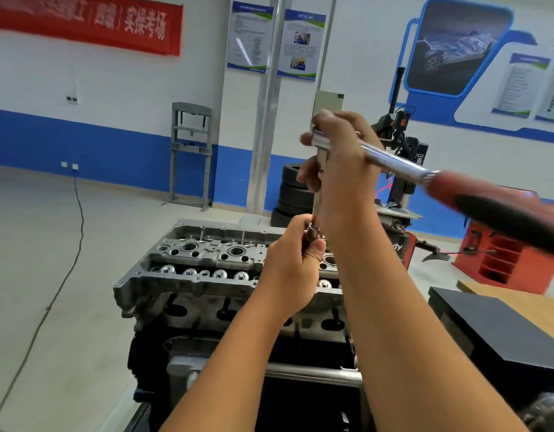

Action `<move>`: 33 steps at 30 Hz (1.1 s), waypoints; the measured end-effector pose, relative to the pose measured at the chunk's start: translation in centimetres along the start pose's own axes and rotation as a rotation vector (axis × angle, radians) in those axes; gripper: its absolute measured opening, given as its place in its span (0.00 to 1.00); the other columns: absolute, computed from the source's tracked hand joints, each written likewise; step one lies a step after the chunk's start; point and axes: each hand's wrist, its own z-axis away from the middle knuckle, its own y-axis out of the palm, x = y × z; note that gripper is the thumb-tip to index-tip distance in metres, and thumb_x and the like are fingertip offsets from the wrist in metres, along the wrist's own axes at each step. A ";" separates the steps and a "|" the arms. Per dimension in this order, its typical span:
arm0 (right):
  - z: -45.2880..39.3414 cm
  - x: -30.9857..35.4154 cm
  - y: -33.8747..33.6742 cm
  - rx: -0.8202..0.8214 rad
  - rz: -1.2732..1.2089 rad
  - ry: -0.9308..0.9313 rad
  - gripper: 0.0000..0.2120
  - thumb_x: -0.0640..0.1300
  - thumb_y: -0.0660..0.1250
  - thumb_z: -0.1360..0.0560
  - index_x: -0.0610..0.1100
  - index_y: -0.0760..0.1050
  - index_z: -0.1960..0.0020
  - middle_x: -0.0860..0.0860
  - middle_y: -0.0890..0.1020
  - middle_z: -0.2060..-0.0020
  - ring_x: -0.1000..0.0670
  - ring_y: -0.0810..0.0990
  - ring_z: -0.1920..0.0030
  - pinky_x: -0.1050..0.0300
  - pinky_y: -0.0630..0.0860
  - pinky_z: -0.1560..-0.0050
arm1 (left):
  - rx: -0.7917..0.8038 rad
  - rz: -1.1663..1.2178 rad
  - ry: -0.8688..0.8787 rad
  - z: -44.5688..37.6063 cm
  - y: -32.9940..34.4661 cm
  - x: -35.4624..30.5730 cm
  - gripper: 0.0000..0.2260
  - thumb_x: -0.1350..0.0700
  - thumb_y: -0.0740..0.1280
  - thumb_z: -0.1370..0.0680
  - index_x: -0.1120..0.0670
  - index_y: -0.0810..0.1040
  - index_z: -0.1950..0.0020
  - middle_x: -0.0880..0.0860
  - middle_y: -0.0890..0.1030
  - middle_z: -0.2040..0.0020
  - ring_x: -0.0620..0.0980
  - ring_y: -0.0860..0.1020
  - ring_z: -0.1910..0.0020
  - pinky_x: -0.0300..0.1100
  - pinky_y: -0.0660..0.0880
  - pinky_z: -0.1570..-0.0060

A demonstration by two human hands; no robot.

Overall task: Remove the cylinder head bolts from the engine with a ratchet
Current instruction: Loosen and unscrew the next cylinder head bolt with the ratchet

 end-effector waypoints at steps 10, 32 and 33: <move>-0.3 -0.6 -1.1 -0.037 0.307 -0.290 0.08 0.51 0.69 0.22 0.49 0.76 0.57 0.46 0.81 0.63 0.36 0.83 0.67 0.47 0.77 0.70 | -0.117 -0.203 0.007 1.0 0.3 -2.7 0.12 0.62 0.72 0.23 0.49 0.72 0.57 0.40 0.77 0.70 0.43 0.76 0.58 0.22 0.59 0.61; -0.4 -0.2 -0.9 0.090 -0.086 -0.046 0.07 0.48 0.67 0.21 0.44 0.76 0.53 0.47 0.81 0.60 0.49 0.69 0.74 0.60 0.63 0.74 | 0.050 -0.125 -0.138 -0.1 0.5 0.3 0.05 0.53 0.63 0.16 0.46 0.72 0.51 0.45 0.81 0.60 0.45 0.77 0.63 0.56 0.79 0.56; -0.6 -0.1 -1.6 0.131 -0.182 0.043 0.09 0.48 0.64 0.19 0.43 0.75 0.52 0.45 0.82 0.58 0.49 0.67 0.75 0.60 0.59 0.74 | 0.061 -0.145 -0.154 -0.1 0.1 0.9 0.05 0.54 0.63 0.16 0.44 0.72 0.50 0.42 0.81 0.59 0.46 0.79 0.60 0.56 0.80 0.54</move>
